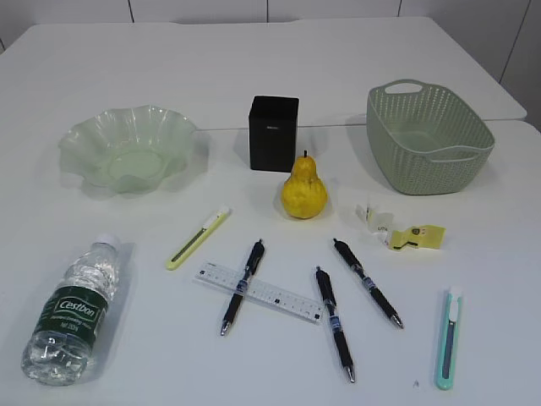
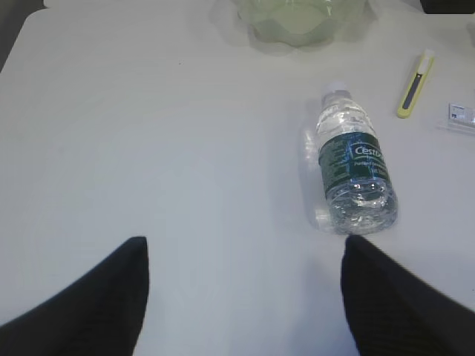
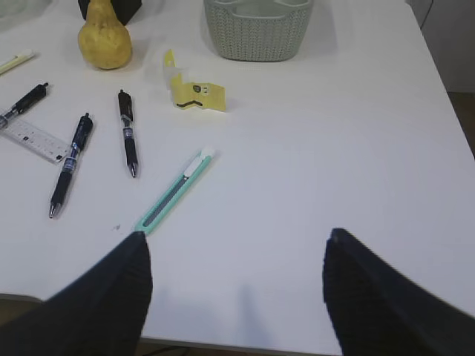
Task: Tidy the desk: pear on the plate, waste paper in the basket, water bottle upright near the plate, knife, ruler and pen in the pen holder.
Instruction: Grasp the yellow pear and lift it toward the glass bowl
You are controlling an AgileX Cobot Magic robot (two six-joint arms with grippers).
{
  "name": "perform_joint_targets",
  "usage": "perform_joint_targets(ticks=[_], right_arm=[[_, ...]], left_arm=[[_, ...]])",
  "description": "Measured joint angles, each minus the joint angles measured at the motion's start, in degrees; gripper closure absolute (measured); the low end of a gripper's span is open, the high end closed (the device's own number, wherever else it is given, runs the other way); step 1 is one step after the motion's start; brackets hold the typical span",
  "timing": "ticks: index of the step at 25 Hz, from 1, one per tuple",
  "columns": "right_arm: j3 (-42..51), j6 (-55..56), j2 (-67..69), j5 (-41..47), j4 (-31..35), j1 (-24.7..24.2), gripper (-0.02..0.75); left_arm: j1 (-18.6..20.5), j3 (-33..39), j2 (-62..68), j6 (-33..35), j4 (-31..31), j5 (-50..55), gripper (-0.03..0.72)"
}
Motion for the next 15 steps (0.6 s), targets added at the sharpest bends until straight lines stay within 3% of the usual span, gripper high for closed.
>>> perform_joint_targets(ticks=[6,15], right_arm=[[-1.35,0.0,2.75,2.48,0.0,0.0,0.179],[-7.56,0.78,23.39,6.12,0.0,0.0,0.183]], left_arm=[[0.0,-1.56,0.77,0.0,-0.66,1.74,0.129],[0.0,-10.6,13.27,-0.12,-1.68,3.02,0.134]])
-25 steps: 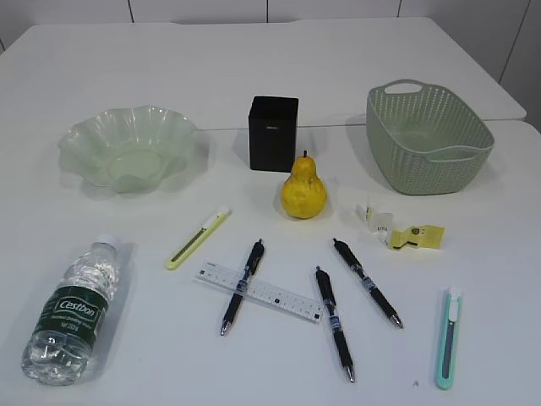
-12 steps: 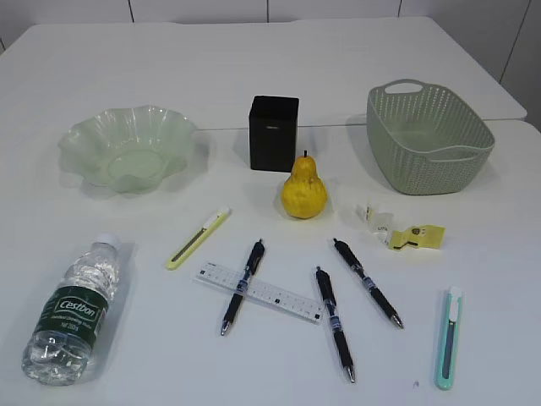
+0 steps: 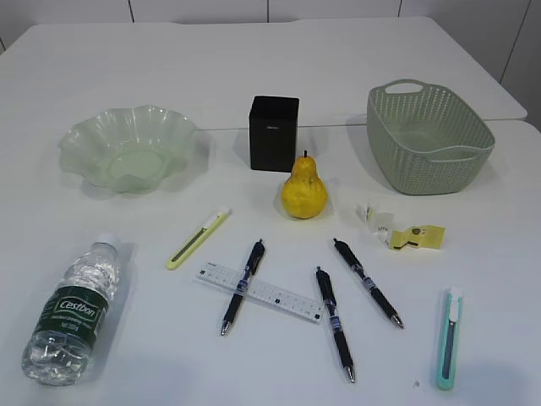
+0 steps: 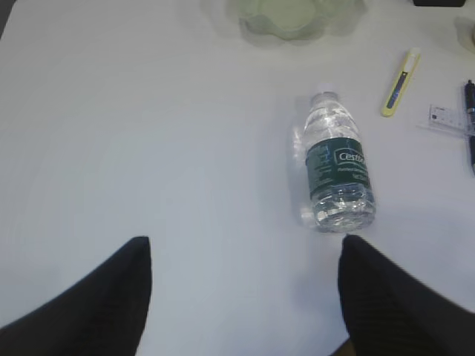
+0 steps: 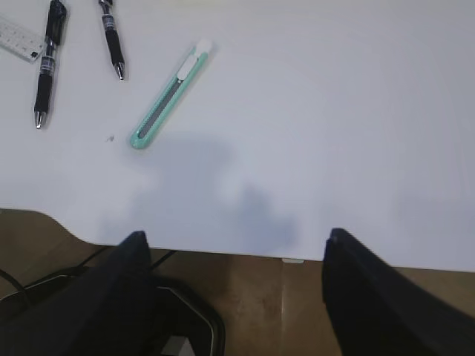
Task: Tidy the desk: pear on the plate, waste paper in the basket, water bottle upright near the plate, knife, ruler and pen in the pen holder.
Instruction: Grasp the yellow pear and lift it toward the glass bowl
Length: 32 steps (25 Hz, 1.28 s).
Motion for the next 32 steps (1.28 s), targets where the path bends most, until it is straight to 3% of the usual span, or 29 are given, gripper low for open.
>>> perform_joint_targets(ticks=[6,17,28,32], right_arm=[[-6.89,2.09,15.09,0.0,0.0,0.0,0.183],[-19.92,2.09,38.67,-0.82,8.1,0.0,0.184],[-23.91,2.09,42.03,-0.94,8.49,0.0,0.187],[-23.91,2.09,42.03,-0.94,8.49,0.0,0.187]], left_arm=[[0.0,-5.42,8.97,-0.08,-5.8,-0.34,0.138],[0.0,-15.62,21.72,1.66,-8.27,-1.53,0.137],[0.0,-30.73,41.39,4.57,-18.12,4.25,0.137],[-3.51,-36.12,49.06,6.28,-19.43,4.68,0.137]])
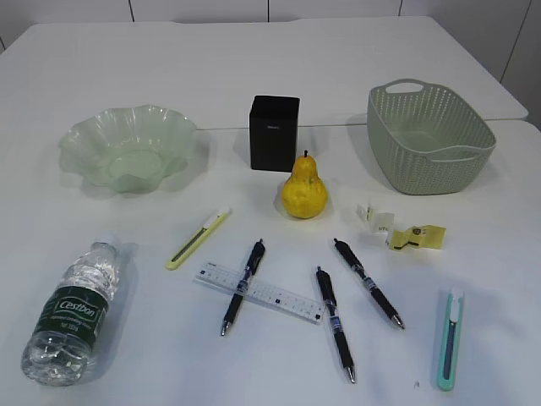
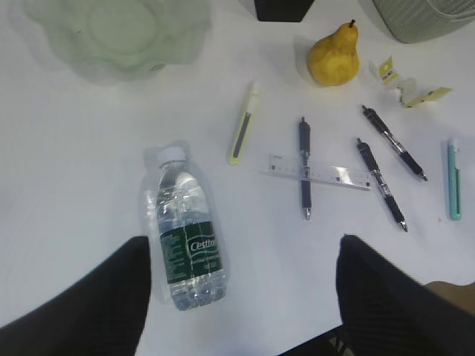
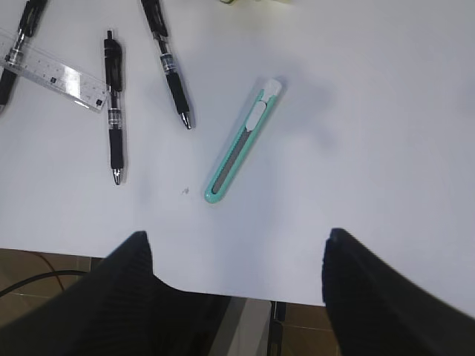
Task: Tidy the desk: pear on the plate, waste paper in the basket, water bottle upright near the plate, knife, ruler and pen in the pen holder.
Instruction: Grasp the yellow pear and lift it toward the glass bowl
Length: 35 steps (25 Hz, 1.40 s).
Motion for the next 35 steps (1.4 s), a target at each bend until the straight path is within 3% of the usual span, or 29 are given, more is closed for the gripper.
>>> perform_joint_targets(ticks=[9,16,20,24,35], right_arm=[[0.0,0.0,0.0,0.0,0.08,0.0,0.186],[0.0,0.0,0.0,0.0,0.08,0.0,0.187],[0.0,0.0,0.0,0.0,0.08,0.0,0.186],[0.0,0.0,0.0,0.0,0.08,0.0,0.186],[0.0,0.0,0.0,0.0,0.08,0.0,0.187]], left_arm=[[-19.16,-11.62,15.81,-3.38,12.25,0.0,0.137],[-29.27,-22.12,31.74,-7.48,20.41,0.0,0.137],[-31.94,-29.58,40.25,-8.52,21.12,0.0,0.132],[-33.29,-36.2,47.74,-8.63,20.4,0.0,0.08],[-33.67,-51.23,66.32,-8.71,15.85,-0.1,0.067]])
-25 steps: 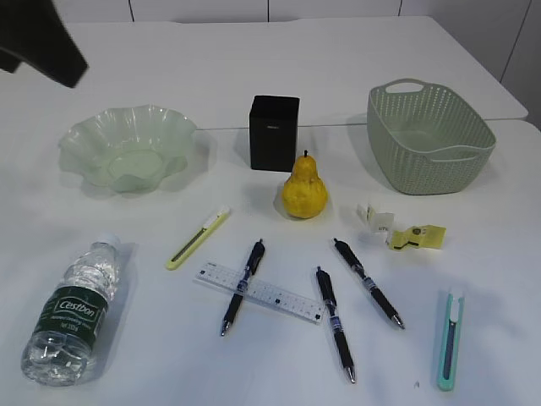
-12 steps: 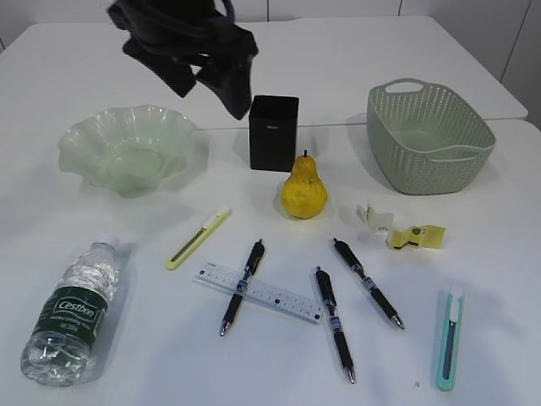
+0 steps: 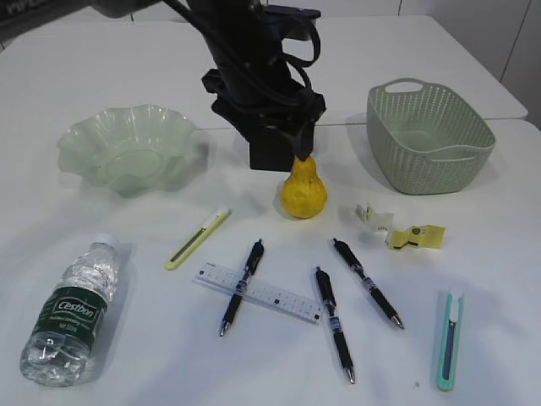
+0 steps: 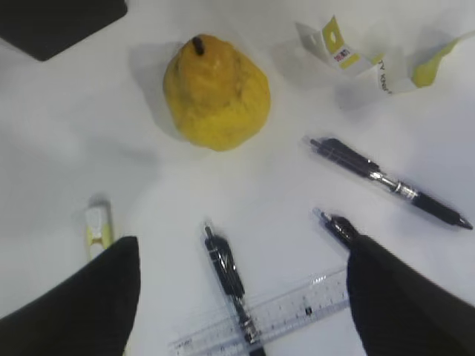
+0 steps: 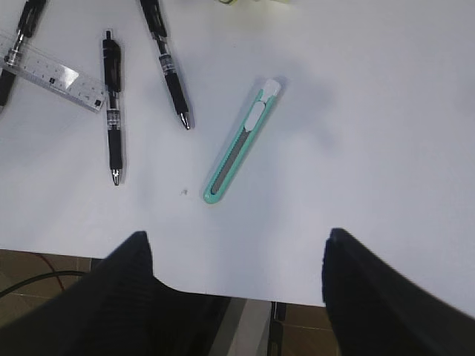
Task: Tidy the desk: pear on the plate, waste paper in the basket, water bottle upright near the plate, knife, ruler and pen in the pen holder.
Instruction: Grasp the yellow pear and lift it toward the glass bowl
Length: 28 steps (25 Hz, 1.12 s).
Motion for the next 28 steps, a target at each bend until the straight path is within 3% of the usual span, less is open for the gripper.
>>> perform_joint_targets(ticks=[11,28], right_arm=[[0.0,0.0,0.0,0.0,0.0,0.0,0.186],[0.0,0.0,0.0,0.0,0.0,0.0,0.187]], left_arm=[[-0.19,-11.52,10.65,0.0,-1.32,-0.98,0.068],[-0.19,-12.17,15.77,-0.04,-1.46,-11.55,0.078]])
